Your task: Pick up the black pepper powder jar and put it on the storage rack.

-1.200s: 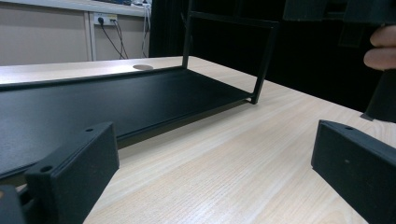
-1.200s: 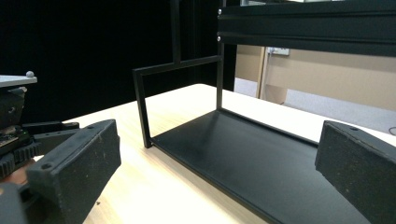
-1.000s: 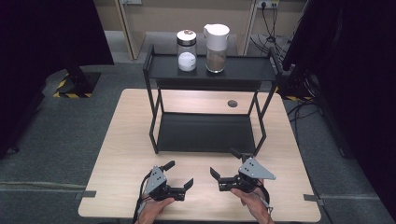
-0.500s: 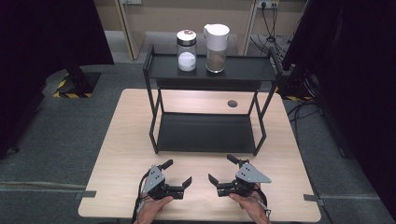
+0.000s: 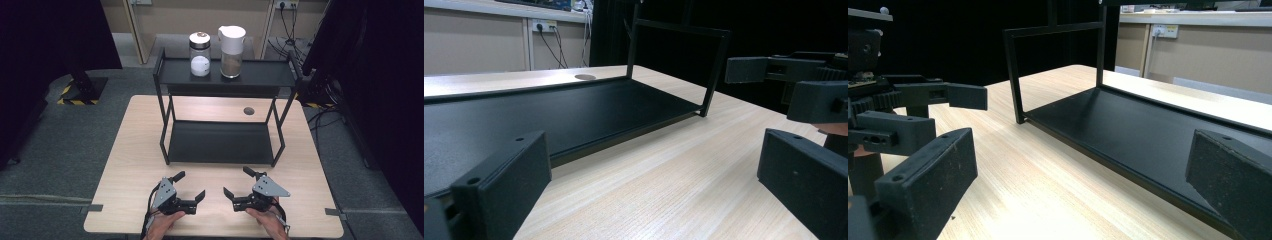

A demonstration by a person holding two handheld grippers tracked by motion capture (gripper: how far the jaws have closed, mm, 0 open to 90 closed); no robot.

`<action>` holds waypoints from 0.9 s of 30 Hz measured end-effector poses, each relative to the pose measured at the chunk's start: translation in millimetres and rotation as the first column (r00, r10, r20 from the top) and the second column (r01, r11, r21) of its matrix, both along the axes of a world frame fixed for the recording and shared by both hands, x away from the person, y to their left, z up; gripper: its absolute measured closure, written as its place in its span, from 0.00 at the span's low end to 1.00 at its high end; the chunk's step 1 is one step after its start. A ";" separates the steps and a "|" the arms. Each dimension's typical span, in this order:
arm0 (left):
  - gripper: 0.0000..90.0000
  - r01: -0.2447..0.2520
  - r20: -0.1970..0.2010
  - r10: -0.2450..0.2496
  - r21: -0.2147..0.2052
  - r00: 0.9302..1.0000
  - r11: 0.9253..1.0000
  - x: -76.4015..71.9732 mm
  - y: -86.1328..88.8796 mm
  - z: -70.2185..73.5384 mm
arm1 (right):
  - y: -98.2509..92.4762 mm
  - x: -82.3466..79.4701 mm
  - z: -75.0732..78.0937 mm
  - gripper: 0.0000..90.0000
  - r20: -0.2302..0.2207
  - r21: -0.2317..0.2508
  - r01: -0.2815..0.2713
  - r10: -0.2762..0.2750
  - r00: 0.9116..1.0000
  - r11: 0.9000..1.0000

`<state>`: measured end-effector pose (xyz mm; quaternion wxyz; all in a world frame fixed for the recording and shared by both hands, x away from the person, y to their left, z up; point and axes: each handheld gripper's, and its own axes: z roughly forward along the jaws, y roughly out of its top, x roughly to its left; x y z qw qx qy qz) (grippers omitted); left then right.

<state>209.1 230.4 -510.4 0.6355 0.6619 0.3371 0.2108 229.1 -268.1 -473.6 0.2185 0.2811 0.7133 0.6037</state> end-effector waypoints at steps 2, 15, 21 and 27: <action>0.00 0.002 0.002 -0.002 0.001 1.000 1.000 -0.3 0.3 0.0 | -0.3 -0.2 0.2 0.00 0.004 0.000 0.002 -0.002 1.000 1.000; 0.00 0.003 -0.004 -0.003 -0.003 1.000 1.000 0.1 0.1 -0.5 | -1.7 1.0 -1.1 0.00 -0.011 0.009 0.014 -0.014 1.000 1.000; 0.00 0.005 -0.005 -0.005 0.001 1.000 1.000 0.2 -0.1 -0.2 | -2.2 1.2 -1.9 0.00 -0.011 0.012 0.020 -0.020 1.000 1.000; 0.00 0.003 -0.006 -0.003 -0.002 1.000 1.000 0.4 -0.1 -0.6 | -2.8 1.2 -2.0 0.00 -0.012 0.014 0.027 -0.027 1.000 1.000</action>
